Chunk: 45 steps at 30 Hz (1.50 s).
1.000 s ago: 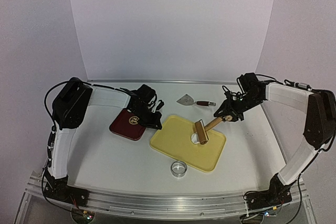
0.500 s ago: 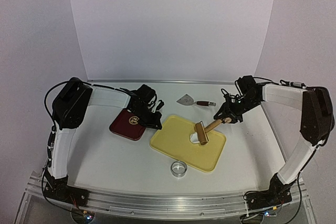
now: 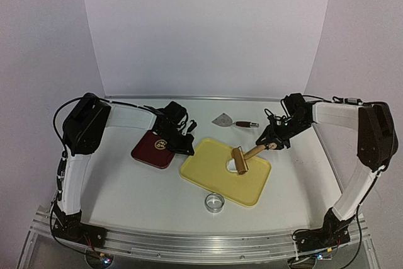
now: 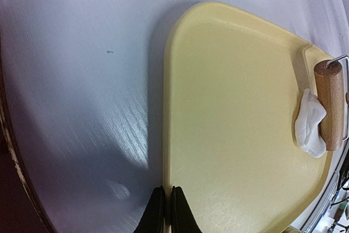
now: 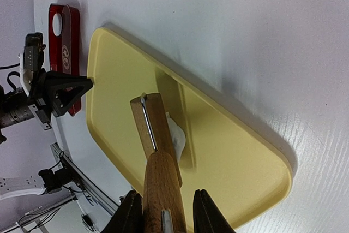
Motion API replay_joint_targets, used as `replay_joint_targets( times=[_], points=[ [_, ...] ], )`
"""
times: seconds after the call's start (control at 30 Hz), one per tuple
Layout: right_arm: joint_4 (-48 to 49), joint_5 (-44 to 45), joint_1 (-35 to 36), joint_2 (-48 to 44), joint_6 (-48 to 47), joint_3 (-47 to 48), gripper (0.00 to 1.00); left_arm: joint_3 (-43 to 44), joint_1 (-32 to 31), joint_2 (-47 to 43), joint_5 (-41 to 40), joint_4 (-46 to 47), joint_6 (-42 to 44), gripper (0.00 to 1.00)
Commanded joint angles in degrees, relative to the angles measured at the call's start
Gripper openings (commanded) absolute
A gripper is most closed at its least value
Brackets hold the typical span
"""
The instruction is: Roll out the dumpling wrappers from the dough
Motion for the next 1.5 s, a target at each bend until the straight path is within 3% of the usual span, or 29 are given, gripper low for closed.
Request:
replay_joint_targets(
  times=[0.0, 1.0, 1.47],
  points=[
    [-1.58, 7.18, 2.25, 3.89, -1.61, -0.53, 0.0, 1.78, -0.27, 0.43, 0.58, 1.48, -0.43, 0.0],
    [-8.35, 27.34, 11.22, 17.08, -0.48, 4.11, 0.0, -0.17, -0.44, -0.26, 1.71, 2.47, -0.69, 0.0],
    [-8.72, 28.54, 13.78, 21.34, -2.14, 5.4, 0.0, 0.89, -0.44, 0.32, 2.22, 2.5, -1.19, 0.0]
  ],
)
